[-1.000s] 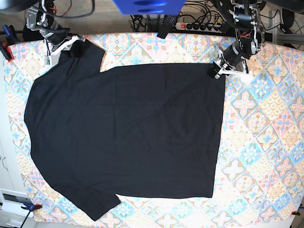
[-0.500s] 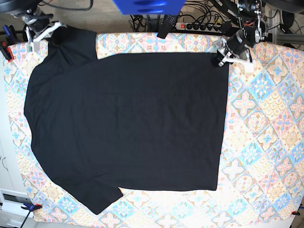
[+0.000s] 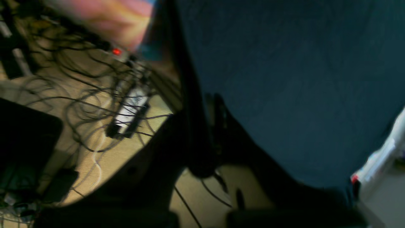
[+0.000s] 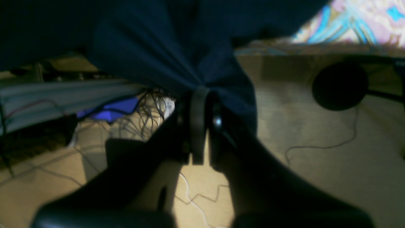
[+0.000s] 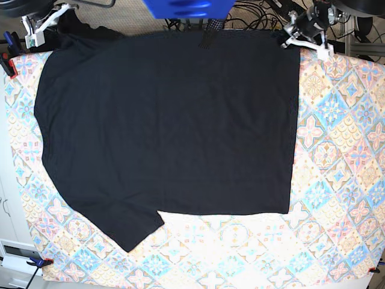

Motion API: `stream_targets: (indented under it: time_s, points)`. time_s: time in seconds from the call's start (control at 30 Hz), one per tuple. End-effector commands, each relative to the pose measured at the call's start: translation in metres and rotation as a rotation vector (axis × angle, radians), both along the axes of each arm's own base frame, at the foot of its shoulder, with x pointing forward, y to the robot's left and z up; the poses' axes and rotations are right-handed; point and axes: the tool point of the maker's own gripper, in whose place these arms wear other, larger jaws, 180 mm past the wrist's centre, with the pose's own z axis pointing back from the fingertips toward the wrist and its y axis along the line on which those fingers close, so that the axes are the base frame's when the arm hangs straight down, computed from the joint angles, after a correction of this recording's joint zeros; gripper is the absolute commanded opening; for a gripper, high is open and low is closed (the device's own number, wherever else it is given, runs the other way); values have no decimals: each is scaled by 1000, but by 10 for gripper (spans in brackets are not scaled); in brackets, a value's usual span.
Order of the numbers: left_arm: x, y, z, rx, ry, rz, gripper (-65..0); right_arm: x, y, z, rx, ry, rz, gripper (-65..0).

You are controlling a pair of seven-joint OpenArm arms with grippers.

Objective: Fold the T-shirt properly
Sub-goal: 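Pull both grasped shoulder corners outward to stretch the shirt flat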

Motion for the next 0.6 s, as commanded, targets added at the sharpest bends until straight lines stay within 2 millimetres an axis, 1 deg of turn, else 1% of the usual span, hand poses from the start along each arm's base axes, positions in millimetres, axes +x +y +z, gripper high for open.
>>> stream_targets:
  time_s: [0.0,0.1,0.17,0.23,0.3,0.4,0.53,0.57]
  points:
    - [9,5,10,15,-41,-2,-650,9,-7,14,-29,-42,13,-643]
    - [23,13,22,37,-90,4,-650,25,-9,30,-61,-94,33,-643]
    - [40,13,35,47,-146,-4,-650,28,-13,35,-78,-106,34,-643]
    - [57,9,49,52,-202,-21,-650,30,-16,37,-85,-114,29,-643]
    - [66,6,57,54,-235,-31,-650,48,-16,41,-89,-164,32,-643]
    - [90,3,67,49,-297,-37,-650,76,-16,48,-92,-241,28,-643]
    - [114,1,76,46,-356,-31,-650,108,-16,57,-90,-329,22,-643]
    - [121,0,79,43,-375,-27,-650,113,-16,57,-90,-333,22,-643]
